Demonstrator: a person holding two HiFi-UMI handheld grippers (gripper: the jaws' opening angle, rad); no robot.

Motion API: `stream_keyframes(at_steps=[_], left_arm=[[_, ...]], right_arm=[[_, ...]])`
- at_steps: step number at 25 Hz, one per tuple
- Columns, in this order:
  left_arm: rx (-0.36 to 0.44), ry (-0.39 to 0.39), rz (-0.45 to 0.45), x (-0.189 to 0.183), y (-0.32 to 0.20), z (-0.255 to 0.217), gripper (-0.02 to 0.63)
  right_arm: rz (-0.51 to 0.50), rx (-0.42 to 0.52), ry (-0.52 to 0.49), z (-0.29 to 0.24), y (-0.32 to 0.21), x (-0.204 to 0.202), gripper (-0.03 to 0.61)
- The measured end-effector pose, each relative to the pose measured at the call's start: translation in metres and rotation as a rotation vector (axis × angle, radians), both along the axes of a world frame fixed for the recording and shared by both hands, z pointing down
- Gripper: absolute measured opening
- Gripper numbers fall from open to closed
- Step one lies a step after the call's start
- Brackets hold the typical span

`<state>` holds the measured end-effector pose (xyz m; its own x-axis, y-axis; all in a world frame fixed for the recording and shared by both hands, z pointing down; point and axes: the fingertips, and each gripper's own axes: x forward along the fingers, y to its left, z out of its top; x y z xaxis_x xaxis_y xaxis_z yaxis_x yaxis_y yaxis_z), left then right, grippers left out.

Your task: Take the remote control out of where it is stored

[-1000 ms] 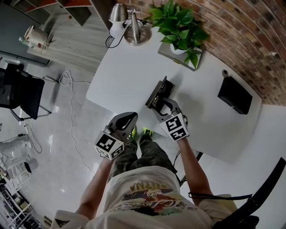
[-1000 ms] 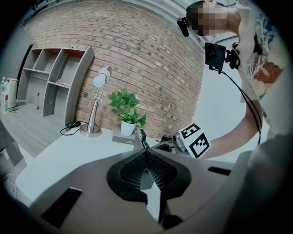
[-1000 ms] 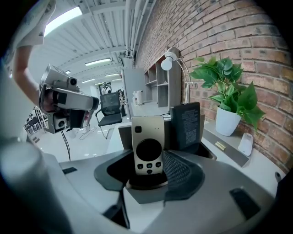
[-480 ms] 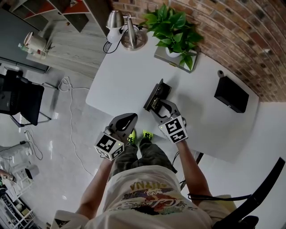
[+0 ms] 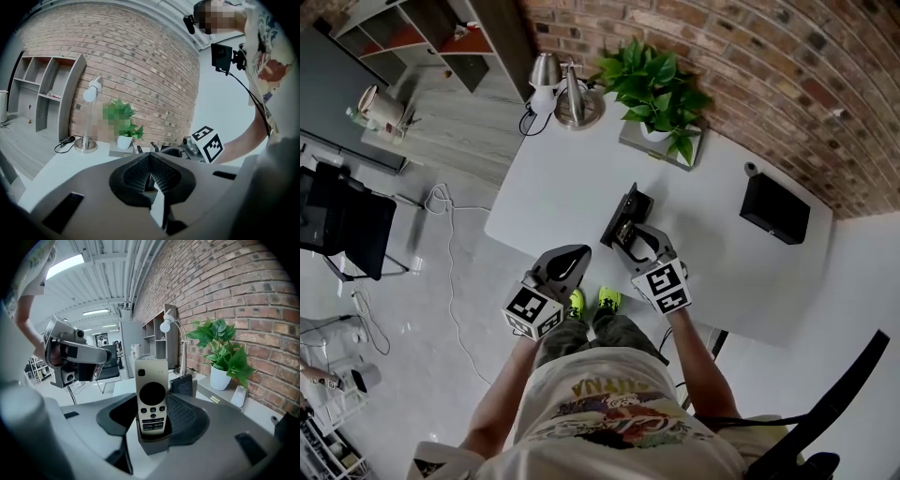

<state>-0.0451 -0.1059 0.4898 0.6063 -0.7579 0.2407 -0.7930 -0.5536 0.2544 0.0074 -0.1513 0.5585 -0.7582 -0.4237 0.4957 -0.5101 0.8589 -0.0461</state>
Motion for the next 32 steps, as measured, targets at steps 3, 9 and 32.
stream_keyframes(at_steps=[3, 9, 32], left_arm=[[0.01, -0.002, 0.004, 0.001, 0.001, -0.005, 0.003], [0.027, -0.012, 0.014, 0.001, 0.005, -0.009, 0.003], [0.084, -0.002, 0.07, 0.01, 0.001, -0.023, 0.003]], right_arm=[[0.013, 0.018, -0.007, -0.007, 0.0, 0.003, 0.198], [0.028, 0.053, -0.013, -0.02, 0.004, 0.006, 0.198], [0.071, 0.14, -0.034, -0.058, 0.023, 0.012, 0.198]])
